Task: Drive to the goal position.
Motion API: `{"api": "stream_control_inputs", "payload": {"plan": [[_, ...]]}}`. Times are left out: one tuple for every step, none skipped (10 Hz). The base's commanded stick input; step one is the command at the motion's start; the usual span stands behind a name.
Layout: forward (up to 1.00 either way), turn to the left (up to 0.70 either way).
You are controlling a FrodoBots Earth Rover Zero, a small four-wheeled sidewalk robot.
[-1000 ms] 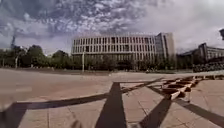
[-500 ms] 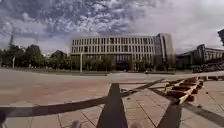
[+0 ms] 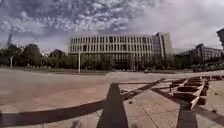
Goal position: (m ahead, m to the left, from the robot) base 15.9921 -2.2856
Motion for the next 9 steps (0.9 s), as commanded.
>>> {"api": "stream_control_inputs", "payload": {"plan": [[0.7, 0.0], [0.7, -0.05], [0.7, -0.13], [0.7, -0.09], [0.7, -0.06], [0.7, -0.05], [0.7, 0.0], [0.7, 0.0], [0.7, 0.0]]}}
